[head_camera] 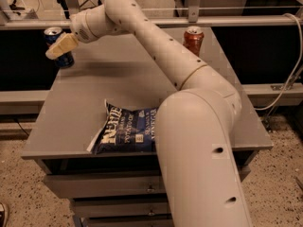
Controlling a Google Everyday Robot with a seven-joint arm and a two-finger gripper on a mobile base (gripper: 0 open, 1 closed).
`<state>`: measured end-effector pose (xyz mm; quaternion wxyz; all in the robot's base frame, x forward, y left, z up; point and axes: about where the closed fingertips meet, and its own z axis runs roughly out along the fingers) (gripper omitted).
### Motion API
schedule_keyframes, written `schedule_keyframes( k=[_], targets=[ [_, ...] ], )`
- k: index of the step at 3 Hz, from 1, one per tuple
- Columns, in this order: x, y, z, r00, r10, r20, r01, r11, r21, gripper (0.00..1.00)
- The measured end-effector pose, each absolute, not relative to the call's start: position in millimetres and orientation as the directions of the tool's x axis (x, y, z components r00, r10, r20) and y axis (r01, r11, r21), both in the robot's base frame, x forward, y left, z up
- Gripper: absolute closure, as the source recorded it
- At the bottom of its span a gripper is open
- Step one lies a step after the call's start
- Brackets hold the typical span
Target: Move pepsi can near blue chip bag
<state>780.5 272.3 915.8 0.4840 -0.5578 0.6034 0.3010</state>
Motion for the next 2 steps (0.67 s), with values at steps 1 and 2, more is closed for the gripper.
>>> schedule_keyframes(
  k=[1,2],
  targets=[
    [773.0,278.6,908.3,0.066,-0.397,-0.916,-0.979,0.153,-0.137,0.18],
    [765.2,281.2,904.7,0.045,-0.400,-0.915,-0.986,0.127,-0.105,0.40]
  ],
)
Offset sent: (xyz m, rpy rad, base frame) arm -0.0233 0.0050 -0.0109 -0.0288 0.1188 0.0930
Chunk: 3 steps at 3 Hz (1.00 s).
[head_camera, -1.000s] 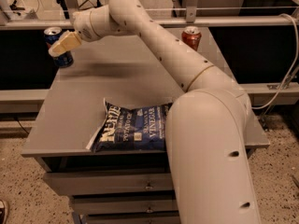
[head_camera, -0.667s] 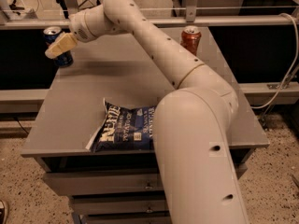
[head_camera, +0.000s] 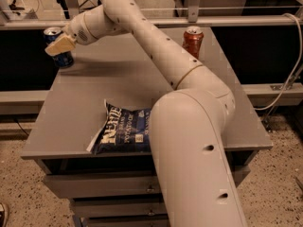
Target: Move pepsi can near blue chip bag
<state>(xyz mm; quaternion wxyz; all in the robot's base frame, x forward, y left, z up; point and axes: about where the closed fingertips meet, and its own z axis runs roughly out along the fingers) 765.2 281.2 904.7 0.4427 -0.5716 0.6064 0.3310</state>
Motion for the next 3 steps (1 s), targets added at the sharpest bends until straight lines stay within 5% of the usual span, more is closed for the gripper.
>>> schedule_keyframes(
  k=[2,3],
  targets=[
    [755.3,260.2,911.2,0.012,-0.383,-0.924,-0.989,0.134,-0.069,0.88],
    [739.5,236.8,936.1,0.030,-0.350,-0.936,-0.985,0.150,-0.087,1.00]
  ],
)
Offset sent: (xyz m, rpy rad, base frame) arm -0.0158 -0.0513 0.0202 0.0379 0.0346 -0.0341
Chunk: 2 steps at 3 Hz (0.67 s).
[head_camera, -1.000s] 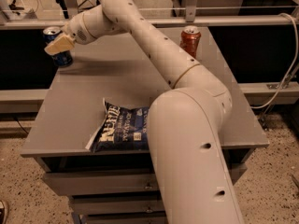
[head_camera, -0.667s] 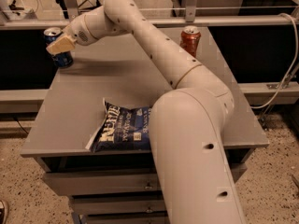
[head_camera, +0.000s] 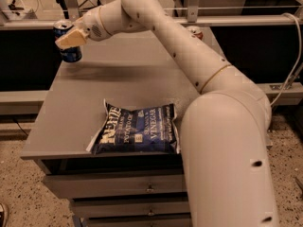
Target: Move pepsi can near blue chip bag
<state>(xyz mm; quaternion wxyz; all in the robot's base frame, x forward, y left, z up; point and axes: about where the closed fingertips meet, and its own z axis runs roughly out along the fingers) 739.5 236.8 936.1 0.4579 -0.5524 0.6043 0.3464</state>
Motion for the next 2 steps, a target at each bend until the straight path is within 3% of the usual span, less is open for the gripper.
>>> schedule_keyframes(
  k=[2],
  targets=[
    [672.6,158.1,956.8,0.027,-0.301,-0.953,-0.975,0.201,-0.091,1.00]
  ],
)
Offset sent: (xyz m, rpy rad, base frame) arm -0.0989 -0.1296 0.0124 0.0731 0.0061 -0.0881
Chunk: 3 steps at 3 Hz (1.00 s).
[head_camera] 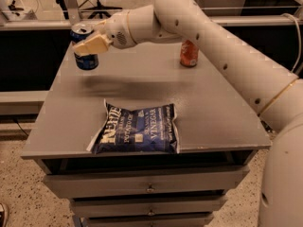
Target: Move pepsi can near blue chip bag
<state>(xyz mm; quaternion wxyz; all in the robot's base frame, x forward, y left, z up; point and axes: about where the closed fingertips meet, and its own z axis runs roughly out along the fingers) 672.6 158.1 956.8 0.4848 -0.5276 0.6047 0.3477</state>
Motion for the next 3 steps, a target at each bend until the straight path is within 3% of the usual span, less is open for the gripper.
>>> schedule_keyframes(
  k=[3],
  targets=[
    [576.4,47.6,897.4,-0.099,-0.406,-0.909,-0.970,0.244,-0.003,1.00]
  ],
)
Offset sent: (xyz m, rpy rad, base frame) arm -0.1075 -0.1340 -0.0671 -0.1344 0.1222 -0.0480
